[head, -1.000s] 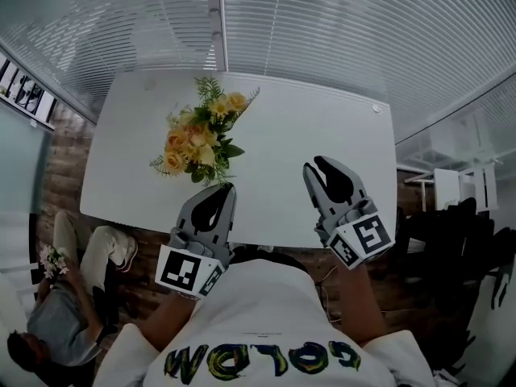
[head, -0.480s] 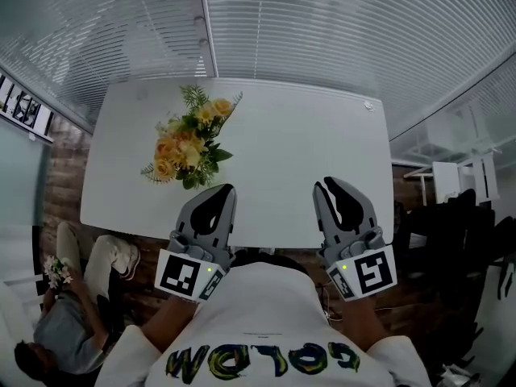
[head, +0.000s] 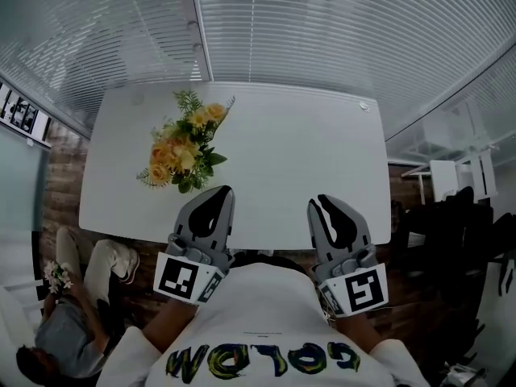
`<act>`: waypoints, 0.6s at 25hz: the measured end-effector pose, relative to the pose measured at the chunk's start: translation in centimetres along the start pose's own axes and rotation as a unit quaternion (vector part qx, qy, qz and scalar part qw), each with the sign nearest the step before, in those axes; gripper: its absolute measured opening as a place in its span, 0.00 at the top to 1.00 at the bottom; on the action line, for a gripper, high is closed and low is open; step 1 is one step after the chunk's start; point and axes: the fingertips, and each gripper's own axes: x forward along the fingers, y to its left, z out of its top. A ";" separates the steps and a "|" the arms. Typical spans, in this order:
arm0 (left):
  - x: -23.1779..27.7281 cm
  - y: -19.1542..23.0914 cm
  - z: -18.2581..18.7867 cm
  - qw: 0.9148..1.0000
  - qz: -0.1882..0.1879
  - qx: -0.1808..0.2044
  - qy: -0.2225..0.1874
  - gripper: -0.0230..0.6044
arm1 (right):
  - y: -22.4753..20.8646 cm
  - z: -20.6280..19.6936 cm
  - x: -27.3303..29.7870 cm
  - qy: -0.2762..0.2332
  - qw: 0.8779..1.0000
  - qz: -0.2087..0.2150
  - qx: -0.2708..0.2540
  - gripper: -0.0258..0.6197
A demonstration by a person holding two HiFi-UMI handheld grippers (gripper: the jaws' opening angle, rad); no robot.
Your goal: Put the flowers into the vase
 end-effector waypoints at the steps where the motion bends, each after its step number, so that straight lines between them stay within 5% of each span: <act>1: 0.0 0.0 0.0 1.000 0.000 0.000 0.000 0.94 | 0.1 0.0 0.0 0.000 1.000 0.000 -0.002 0.87; 15: 0.2 -0.2 -0.2 1.000 -0.006 -0.005 0.001 0.94 | -0.8 -0.1 0.4 0.006 1.000 -0.008 -0.003 0.87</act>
